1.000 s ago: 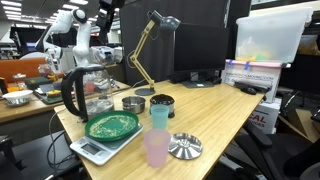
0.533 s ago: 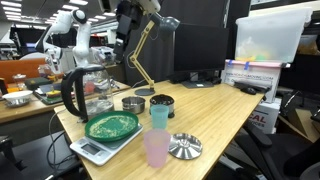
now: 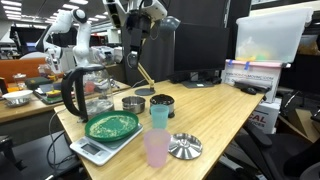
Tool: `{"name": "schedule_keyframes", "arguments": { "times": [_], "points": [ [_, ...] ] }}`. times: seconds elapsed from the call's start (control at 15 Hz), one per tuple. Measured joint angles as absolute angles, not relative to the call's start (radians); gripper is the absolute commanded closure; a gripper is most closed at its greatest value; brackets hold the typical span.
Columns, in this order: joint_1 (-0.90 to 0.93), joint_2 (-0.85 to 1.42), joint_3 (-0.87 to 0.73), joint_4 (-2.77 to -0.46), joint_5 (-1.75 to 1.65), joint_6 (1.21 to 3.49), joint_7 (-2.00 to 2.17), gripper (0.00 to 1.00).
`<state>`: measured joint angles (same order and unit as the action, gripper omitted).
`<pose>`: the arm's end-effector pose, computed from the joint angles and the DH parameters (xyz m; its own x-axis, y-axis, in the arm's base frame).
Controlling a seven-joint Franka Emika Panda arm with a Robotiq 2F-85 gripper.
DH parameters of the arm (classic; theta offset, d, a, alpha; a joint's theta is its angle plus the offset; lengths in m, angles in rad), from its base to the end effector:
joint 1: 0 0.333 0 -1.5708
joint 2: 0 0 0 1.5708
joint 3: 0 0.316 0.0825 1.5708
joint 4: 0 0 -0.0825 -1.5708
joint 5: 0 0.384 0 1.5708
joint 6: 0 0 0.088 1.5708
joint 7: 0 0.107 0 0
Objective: Move the cup to the left
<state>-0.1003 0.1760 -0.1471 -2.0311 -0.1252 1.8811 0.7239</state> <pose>0.5254 -0.1409 0.3400 0.5819 -0.7979 -0.1573 -0.7390 -0.5995 0.3072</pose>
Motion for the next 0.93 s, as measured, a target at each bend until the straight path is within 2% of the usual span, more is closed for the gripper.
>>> {"name": "schedule_keyframes", "arguments": {
  "times": [0.53, 0.93],
  "points": [
    [-0.101, 0.197, -0.147, -2.030, -0.069, 1.874, 0.691, 0.00],
    [-0.126, 0.372, -0.155, -1.961, 0.121, 1.998, 0.638, 0.00]
  ]
}}
